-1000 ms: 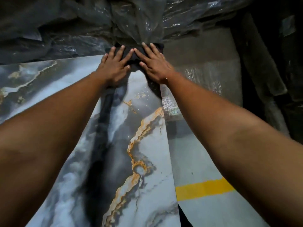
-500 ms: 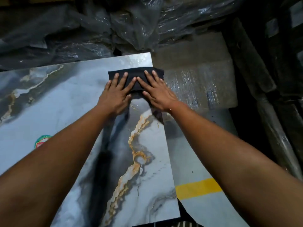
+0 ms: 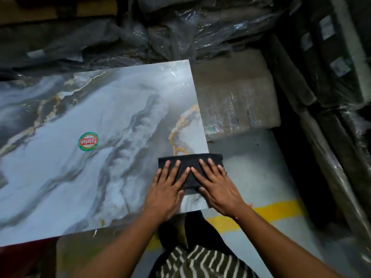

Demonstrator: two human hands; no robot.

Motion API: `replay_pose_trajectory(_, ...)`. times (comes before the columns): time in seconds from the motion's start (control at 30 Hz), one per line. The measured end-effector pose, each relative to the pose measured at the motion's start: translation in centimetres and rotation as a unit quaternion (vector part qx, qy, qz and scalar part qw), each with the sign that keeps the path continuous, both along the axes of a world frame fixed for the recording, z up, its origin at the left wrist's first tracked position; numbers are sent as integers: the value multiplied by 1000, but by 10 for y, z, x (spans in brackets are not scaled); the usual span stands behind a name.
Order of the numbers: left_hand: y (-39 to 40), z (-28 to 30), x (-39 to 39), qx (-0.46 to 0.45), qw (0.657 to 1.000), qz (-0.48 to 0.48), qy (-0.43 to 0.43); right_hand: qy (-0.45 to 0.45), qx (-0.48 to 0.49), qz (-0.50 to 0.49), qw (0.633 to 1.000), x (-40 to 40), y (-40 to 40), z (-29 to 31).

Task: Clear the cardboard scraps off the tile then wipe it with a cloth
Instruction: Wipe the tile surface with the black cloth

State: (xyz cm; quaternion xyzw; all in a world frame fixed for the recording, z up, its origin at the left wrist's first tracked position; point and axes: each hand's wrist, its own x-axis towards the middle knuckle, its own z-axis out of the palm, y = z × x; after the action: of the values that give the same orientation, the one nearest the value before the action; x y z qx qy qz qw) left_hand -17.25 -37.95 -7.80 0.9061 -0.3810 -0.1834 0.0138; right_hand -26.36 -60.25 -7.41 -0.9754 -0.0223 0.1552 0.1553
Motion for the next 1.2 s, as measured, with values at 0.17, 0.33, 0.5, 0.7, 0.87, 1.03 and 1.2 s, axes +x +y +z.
replay_pose_trajectory(0.17, 41, 7, -86, 9, 1000, 10, 20, 11, -41, -1, 999, -83, 43, 6)
replay_pose_trajectory(0.33, 64, 15, -109, 23, 999, 14, 30, 13, -55, 3, 998, -108, 67, 13)
replay_pose_trajectory(0.5, 72, 20, -107, 23, 999, 19, 33, 30, -61, 13, 998, -104, 72, 17)
replay_pose_trajectory(0.7, 68, 14, -79, 12, 999, 23, 27, 25, -60, 11, 998, -74, 66, 18)
replay_pose_trajectory(0.87, 56, 6, -12, 9, 999, 32, 25, 13, -31, 19, 999, -5, 53, 13)
replay_pose_trajectory(1.03, 33, 4, 92, 22, 999, 33, 24, -6, -31, 23, 999, 100, 28, 0)
replay_pose_trajectory(1.2, 3, 2, 206, 13, 999, 46, 3, -33, -21, 20, 999, 218, 2, -3)
